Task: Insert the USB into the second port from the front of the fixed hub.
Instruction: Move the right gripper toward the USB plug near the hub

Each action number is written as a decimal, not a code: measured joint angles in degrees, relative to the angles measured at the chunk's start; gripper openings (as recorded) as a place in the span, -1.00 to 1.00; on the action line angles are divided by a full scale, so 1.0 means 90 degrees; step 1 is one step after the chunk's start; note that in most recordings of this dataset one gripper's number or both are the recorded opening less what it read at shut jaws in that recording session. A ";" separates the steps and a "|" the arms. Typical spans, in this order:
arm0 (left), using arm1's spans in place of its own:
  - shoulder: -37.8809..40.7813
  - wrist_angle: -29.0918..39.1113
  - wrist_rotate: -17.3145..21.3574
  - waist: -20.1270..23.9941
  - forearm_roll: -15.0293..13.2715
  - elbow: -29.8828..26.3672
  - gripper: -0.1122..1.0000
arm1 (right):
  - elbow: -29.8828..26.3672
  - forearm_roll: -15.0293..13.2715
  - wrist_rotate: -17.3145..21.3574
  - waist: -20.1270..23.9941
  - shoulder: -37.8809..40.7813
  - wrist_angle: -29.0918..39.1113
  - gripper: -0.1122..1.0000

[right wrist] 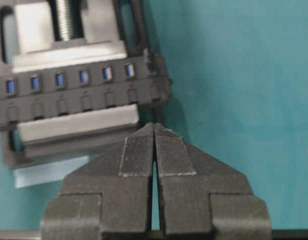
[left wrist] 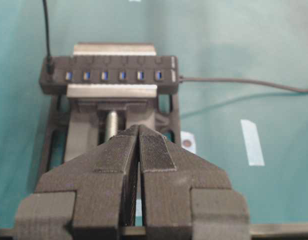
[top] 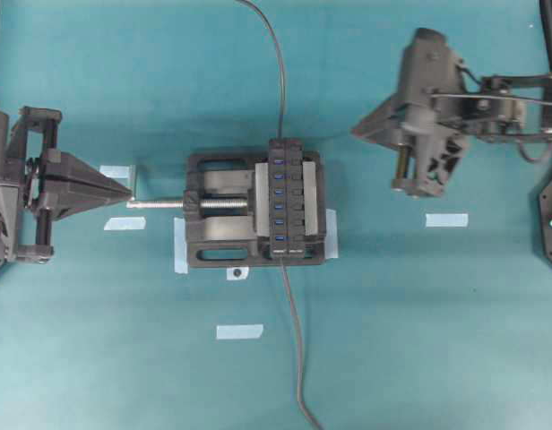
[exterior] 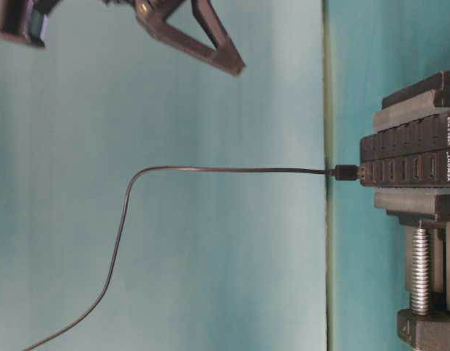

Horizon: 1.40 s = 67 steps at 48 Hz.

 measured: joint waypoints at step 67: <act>0.0000 0.0000 0.0000 0.0000 0.0000 0.0049 -0.80 | -0.1064 -0.0371 0.0000 -0.0020 0.2207 -0.0449 -0.80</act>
